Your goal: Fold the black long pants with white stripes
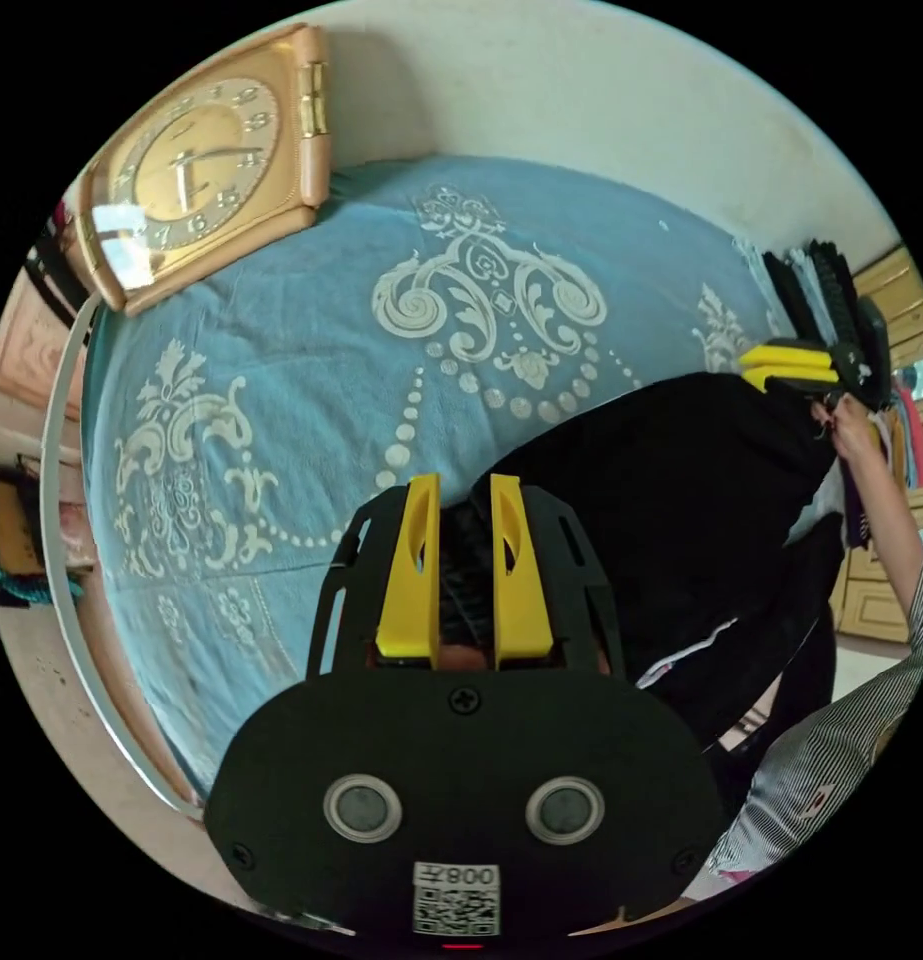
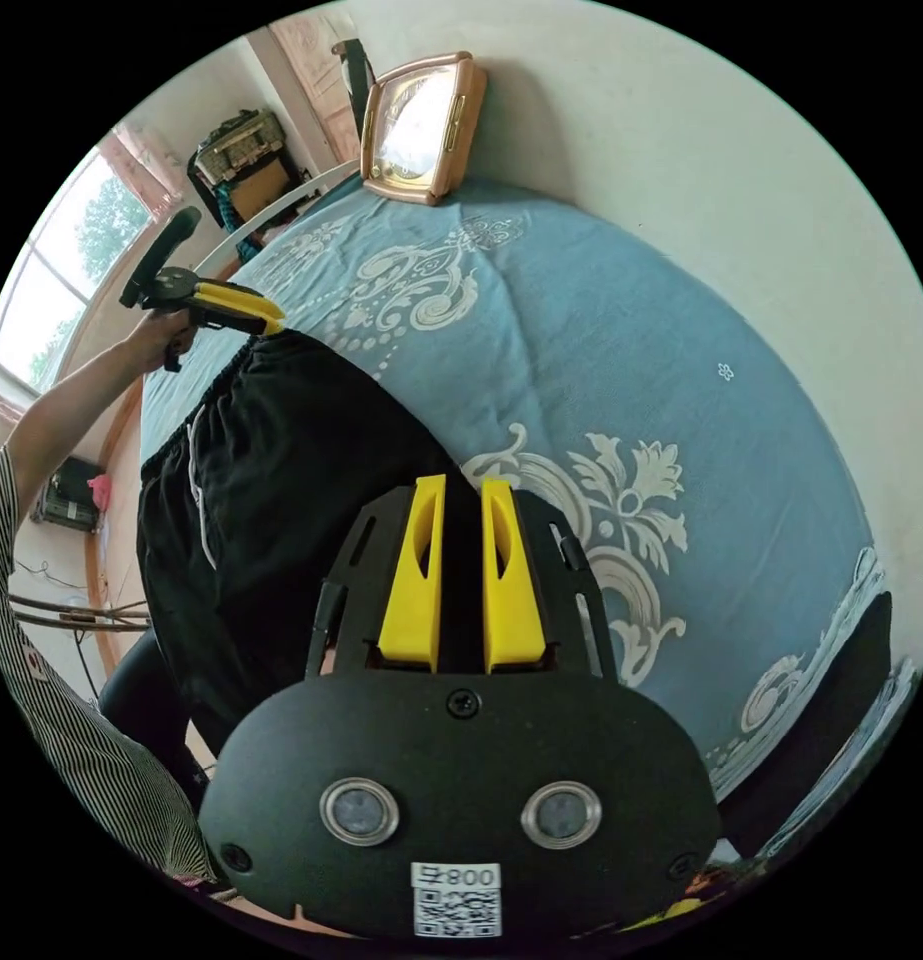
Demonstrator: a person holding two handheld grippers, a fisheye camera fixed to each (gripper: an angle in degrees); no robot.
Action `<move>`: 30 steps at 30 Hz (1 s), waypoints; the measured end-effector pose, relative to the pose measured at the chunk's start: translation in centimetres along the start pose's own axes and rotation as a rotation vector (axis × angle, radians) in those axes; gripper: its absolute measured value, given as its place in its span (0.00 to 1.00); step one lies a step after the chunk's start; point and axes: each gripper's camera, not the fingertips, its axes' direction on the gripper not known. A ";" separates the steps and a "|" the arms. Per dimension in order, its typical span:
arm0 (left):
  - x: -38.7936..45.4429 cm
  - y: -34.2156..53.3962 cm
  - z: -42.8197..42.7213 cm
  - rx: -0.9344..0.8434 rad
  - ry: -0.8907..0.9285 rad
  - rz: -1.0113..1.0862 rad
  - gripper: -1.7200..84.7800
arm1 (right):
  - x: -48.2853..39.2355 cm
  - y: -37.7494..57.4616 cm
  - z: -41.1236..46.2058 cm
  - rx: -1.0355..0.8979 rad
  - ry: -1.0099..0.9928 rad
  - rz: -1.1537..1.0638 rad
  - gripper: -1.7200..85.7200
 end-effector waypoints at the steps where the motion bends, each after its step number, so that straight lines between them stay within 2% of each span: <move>1: 0.7 -1.2 0.3 -0.040 -0.028 0.024 0.12 | 0.0 -0.3 0.1 -0.011 -0.003 -0.009 0.10; 18: 6.1 -10.4 -5.2 -0.070 -0.043 0.140 0.11 | -1.4 -4.2 -0.9 -0.135 0.036 -0.090 0.11; 25: 10.0 -11.6 -7.4 -0.079 -0.134 0.257 0.06 | -2.0 -3.8 -2.1 -0.164 0.039 -0.057 0.10; 30: 11.6 -11.5 -9.0 -0.085 -0.185 0.242 0.04 | -2.9 -2.1 -3.2 -0.119 0.042 -0.017 0.08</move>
